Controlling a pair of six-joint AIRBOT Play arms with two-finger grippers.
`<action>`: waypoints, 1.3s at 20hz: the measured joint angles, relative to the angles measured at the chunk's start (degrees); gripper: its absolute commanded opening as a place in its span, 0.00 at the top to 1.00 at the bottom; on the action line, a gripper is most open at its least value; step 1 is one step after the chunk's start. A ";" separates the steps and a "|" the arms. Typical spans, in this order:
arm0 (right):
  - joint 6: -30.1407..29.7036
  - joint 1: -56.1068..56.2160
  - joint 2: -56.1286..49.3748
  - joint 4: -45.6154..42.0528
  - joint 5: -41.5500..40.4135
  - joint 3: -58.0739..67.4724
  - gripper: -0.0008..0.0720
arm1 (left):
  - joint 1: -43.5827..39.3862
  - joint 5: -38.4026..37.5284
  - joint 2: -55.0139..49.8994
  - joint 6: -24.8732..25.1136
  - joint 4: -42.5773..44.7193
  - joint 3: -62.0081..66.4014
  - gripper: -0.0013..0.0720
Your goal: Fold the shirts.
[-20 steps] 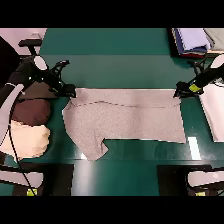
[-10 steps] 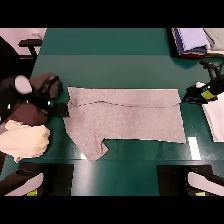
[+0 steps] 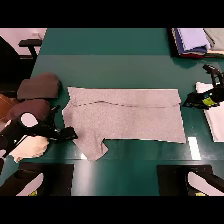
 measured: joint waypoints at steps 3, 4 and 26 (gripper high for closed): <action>0.00 0.00 0.15 -0.02 -0.09 -0.20 0.47 | -0.09 3.23 0.31 0.46 -3.21 -1.60 0.35; 0.00 0.00 0.20 -0.02 -0.09 -0.20 0.47 | -0.09 4.13 0.35 0.57 -3.98 -1.90 0.63; -2.78 -17.44 -4.87 5.92 -1.68 -25.51 0.97 | -0.09 -3.41 5.68 5.95 -3.52 2.14 0.95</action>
